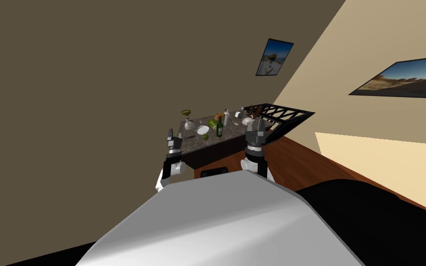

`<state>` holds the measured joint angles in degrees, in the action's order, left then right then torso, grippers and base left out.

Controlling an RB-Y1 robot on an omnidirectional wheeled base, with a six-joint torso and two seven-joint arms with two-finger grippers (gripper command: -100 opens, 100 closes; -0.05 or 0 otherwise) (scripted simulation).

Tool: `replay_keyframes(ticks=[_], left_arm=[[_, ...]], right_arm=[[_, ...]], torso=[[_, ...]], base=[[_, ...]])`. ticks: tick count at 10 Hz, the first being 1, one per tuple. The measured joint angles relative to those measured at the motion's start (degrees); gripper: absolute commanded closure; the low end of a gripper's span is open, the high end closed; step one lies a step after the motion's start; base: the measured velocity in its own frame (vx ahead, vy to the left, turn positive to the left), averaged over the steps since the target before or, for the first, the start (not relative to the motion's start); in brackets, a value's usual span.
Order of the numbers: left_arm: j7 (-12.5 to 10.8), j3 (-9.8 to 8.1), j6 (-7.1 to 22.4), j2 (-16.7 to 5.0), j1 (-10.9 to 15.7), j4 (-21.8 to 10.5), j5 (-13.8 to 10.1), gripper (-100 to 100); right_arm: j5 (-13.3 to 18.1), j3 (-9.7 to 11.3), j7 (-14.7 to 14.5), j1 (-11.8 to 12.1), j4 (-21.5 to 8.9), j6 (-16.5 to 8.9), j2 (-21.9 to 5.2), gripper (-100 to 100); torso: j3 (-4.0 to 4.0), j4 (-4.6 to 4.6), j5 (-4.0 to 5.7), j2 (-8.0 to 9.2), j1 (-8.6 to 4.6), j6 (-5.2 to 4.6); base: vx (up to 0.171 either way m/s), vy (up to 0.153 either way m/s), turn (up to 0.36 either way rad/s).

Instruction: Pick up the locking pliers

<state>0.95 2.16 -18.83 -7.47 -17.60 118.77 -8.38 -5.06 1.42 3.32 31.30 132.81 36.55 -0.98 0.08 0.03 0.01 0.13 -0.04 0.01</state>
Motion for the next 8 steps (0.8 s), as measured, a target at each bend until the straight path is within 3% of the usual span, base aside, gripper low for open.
replay_keyframes(ticks=[2, 8], left_arm=[[-0.86, -0.9, 2.36, -0.89, 3.77, -3.83, -0.85, -100], [-2.34, -2.08, 8.59, -1.67, 11.18, -11.81, -2.29, -100]], right_arm=[[0.0, 0.0, 0.0, 0.0, 0.0, 0.0, 0.0, 0], [0.0, 0.0, 0.0, 0.0, 0.0, 0.0, 0.0, 0]], torso=[[0.02, 0.01, 0.0, 0.04, 0.0, -0.02], [0.0, 0.0, 0.0, 0.0, 0.02, -0.01]], base=[[-0.052, -0.012, -0.051], [-0.047, -0.013, -0.046]])
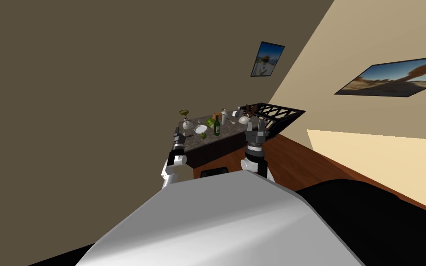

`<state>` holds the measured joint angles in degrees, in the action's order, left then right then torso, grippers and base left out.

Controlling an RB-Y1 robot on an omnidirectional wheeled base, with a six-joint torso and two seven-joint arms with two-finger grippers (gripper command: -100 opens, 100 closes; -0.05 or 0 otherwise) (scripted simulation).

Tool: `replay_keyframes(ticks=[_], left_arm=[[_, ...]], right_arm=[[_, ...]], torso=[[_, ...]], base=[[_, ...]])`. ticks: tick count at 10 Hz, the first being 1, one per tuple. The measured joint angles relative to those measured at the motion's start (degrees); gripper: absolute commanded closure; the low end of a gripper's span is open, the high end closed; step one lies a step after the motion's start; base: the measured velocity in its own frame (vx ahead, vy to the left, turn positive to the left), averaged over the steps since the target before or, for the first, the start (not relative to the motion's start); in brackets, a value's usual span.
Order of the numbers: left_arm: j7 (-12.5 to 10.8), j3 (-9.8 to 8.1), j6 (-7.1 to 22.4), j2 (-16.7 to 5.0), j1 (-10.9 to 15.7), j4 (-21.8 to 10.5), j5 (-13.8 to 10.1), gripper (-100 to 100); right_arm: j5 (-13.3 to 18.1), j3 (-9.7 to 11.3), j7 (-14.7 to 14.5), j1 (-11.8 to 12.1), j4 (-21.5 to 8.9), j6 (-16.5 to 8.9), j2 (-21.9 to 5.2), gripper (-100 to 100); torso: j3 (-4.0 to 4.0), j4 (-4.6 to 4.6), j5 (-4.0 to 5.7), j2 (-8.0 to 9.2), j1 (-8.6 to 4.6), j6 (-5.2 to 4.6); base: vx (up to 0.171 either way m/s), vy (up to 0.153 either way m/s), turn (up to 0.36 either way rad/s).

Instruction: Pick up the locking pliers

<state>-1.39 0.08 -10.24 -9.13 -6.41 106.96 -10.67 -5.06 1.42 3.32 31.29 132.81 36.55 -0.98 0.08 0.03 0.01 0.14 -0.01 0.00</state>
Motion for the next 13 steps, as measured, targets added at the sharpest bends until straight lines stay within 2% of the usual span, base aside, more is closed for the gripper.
replay_keyframes(ticks=[5, 7, 10, 13], left_arm=[[-1.45, -1.34, 6.95, -0.32, 7.75, -7.78, -1.35, -100], [-1.62, -1.83, 9.65, 0.16, 10.91, -10.67, -1.48, -100], [-2.35, -2.37, 12.79, -0.28, 14.72, -15.19, -2.07, -100], [-2.95, -3.3, 17.51, -0.56, 19.49, -19.37, -2.46, -100]], right_arm=[[0.0, 0.0, 0.0, 0.0, 0.0, 0.0, 0.0, 0], [0.0, 0.0, 0.0, 0.0, 0.0, 0.0, 0.0, 0], [0.0, 0.0, 0.0, 0.01, 0.0, 0.0, 0.0, 0], [0.0, 0.0, 0.0, 0.01, 0.0, 0.0, 0.0, 0]], torso=[[-0.03, -0.01, 0.0, -0.05, -0.02, 0.01], [-0.03, -0.01, 0.0, -0.06, -0.02, 0.01], [-0.03, -0.01, 0.0, -0.06, 0.01, 0.03], [-0.06, -0.02, 0.0, -0.11, 0.01, 0.02]], base=[[-0.035, -0.011, -0.025], [-0.029, -0.008, -0.022], [-0.026, -0.005, -0.013], [-0.012, -0.002, -0.003]])
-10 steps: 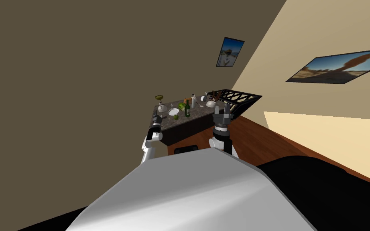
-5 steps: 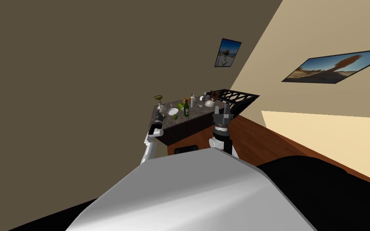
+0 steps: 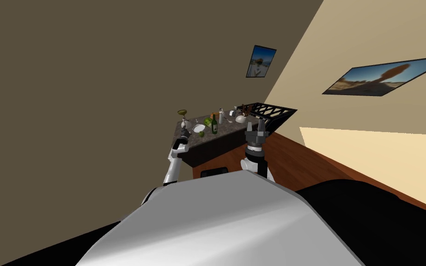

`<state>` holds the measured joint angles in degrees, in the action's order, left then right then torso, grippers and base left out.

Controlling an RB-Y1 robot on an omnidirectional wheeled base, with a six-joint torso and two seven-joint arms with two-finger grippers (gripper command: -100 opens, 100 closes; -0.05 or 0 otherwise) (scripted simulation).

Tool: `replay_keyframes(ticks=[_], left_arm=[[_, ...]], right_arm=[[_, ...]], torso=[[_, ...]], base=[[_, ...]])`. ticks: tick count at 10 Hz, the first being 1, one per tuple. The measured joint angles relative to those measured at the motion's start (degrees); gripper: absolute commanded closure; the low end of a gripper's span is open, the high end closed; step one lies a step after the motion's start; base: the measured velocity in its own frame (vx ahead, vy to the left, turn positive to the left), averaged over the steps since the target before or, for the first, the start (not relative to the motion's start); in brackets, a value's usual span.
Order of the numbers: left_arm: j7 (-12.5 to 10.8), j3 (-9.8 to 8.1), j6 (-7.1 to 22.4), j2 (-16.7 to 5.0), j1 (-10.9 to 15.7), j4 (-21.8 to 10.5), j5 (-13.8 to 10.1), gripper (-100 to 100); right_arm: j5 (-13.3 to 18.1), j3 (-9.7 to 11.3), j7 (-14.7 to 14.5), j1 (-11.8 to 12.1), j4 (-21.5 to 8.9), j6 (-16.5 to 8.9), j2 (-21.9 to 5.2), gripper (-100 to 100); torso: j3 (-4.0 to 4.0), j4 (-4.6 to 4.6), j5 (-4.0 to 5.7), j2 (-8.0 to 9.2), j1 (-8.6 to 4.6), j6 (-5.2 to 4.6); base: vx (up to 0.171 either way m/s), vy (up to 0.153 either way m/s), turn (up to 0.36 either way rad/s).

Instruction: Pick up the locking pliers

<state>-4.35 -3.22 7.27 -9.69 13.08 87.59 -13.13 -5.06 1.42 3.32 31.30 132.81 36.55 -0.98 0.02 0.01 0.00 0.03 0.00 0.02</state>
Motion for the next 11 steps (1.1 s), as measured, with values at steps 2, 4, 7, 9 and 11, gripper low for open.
replay_keyframes(ticks=[2, 4, 7, 9, 11], left_arm=[[-0.24, -0.3, 2.26, 0.0, 2.42, -3.04, -0.06, -100], [-0.56, -0.61, 4.55, -0.61, 5.42, -6.64, -0.43, -100], [-0.8, -1.19, 8.03, -0.65, 9.71, -12.33, -0.31, -100], [-0.89, -1.59, 10.81, -0.74, 12.2, -15.27, -0.17, -100], [-0.96, -2.02, 13.35, -0.72, 14.88, -18.56, 0.15, -100]], right_arm=[[0.0, 0.0, 0.0, 0.0, 0.0, 0.0, 0.0, 0], [0.0, 0.0, 0.0, 0.0, 0.0, 0.0, 0.0, 0], [0.0, 0.0, 0.0, 0.0, 0.0, 0.0, 0.0, 0], [0.0, 0.0, 0.0, 0.0, 0.0, 0.0, 0.0, 0], [0.0, 0.0, 0.0, 0.0, 0.0, 0.0, 0.0, 0]], torso=[[-0.01, 0.0, 0.0, -0.01, 0.01, 0.0], [-0.02, -0.01, -0.01, -0.04, 0.03, 0.01], [-0.04, -0.02, -0.01, -0.07, 0.03, 0.01], [-0.05, -0.03, -0.02, -0.08, 0.05, 0.02], [-0.06, -0.03, -0.01, -0.1, 0.04, 0.01]], base=[[-0.008, 0.001, 0.008], [-0.001, 0.004, 0.016], [0.007, 0.007, 0.027], [0.014, 0.009, 0.045], [0.018, 0.007, 0.044]])
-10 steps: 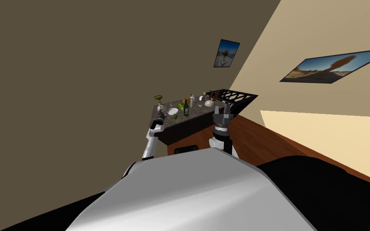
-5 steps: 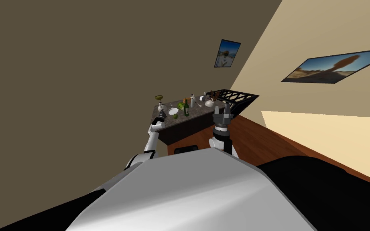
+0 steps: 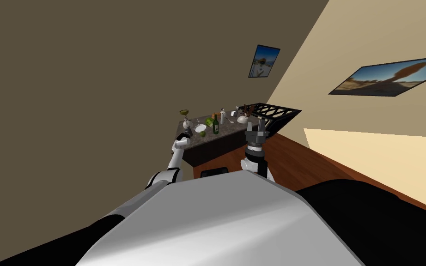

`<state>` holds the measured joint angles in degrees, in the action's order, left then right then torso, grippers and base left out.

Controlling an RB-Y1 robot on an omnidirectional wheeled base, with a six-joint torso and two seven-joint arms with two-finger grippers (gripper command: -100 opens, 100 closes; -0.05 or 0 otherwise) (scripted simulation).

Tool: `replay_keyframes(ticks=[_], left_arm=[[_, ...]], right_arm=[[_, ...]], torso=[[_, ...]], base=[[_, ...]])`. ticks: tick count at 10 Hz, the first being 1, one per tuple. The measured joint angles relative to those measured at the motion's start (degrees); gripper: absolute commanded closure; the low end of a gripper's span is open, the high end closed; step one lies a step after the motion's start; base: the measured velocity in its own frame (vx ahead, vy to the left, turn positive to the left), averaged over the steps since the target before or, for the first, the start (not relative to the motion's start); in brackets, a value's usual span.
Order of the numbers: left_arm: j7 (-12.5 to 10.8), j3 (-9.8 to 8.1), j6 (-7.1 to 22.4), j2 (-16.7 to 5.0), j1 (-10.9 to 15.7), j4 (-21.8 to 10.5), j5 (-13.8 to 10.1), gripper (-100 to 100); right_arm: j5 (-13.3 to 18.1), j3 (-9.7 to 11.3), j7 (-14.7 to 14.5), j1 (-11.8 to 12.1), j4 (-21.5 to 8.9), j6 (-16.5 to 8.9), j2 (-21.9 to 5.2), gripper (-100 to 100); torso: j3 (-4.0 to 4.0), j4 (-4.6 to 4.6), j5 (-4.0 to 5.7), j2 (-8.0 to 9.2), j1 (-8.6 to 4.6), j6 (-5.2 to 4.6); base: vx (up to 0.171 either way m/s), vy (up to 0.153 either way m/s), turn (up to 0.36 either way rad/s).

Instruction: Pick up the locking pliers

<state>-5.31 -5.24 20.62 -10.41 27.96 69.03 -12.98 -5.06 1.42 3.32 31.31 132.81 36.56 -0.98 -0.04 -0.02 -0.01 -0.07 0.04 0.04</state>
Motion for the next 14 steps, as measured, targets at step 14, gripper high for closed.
replay_keyframes(ticks=[14], left_arm=[[0.41, -1.87, 15.41, -1.12, 16.23, -21.23, 1.91, -100]], right_arm=[[0.0, 0.0, 0.0, 0.0, 0.0, 0.0, 0.0, 0]], torso=[[-0.04, -0.01, 0.0, -0.07, 0.02, 0.02]], base=[[0.028, 0.012, 0.048]])
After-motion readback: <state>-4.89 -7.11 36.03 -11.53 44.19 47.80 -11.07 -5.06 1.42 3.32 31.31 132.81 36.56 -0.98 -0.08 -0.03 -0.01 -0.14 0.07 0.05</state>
